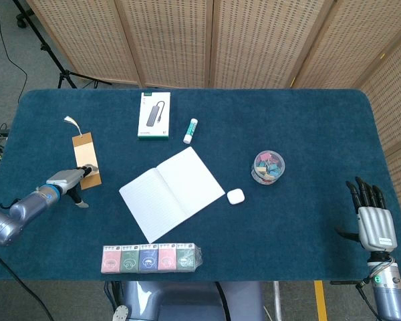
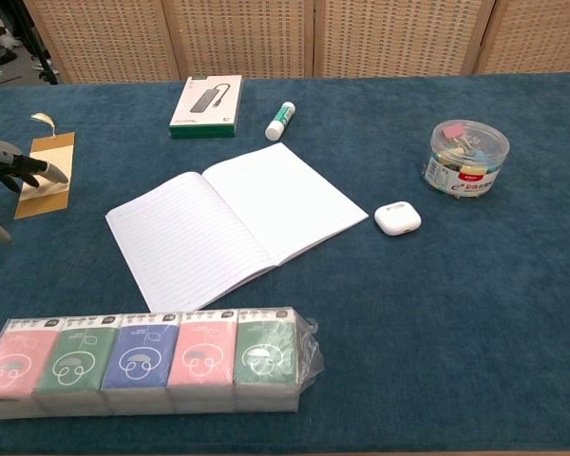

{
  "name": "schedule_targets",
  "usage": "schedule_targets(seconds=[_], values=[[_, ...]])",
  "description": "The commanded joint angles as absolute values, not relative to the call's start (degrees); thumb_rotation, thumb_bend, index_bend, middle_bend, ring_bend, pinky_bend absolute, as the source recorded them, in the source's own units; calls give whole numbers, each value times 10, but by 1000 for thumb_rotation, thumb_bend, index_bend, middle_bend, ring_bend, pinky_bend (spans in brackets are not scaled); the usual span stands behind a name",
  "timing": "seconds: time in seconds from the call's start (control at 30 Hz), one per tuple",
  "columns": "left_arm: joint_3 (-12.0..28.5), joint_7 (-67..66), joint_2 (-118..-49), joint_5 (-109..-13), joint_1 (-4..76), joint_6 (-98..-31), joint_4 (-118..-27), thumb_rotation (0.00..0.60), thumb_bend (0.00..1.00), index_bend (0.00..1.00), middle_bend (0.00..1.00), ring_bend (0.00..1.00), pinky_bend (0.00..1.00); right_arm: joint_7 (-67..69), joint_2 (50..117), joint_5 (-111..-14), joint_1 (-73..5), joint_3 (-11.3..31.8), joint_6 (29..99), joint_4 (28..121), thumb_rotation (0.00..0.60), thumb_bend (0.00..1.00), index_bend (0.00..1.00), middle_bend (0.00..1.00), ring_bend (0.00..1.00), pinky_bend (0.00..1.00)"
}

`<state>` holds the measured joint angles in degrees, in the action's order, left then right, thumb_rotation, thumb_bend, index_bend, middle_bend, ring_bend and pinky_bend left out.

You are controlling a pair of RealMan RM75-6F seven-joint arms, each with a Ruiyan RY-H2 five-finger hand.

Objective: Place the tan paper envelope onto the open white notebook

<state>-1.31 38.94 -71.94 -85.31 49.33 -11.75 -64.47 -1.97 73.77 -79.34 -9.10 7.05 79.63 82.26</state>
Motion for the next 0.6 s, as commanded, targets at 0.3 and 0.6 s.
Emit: schedule_targets(seconds=[0.3,0.6], values=[[-55,345,-639,-870,504,-103,-759,600,0,0,86,110,103,-19,737,-793,-91,70,796,824,600,0,0,0,0,0],[-55,311,-593,-880,473,-202,-815,600,0,0,86,110,103,-18,736,-795,-89,70,799,825,600,0,0,0,0,0]])
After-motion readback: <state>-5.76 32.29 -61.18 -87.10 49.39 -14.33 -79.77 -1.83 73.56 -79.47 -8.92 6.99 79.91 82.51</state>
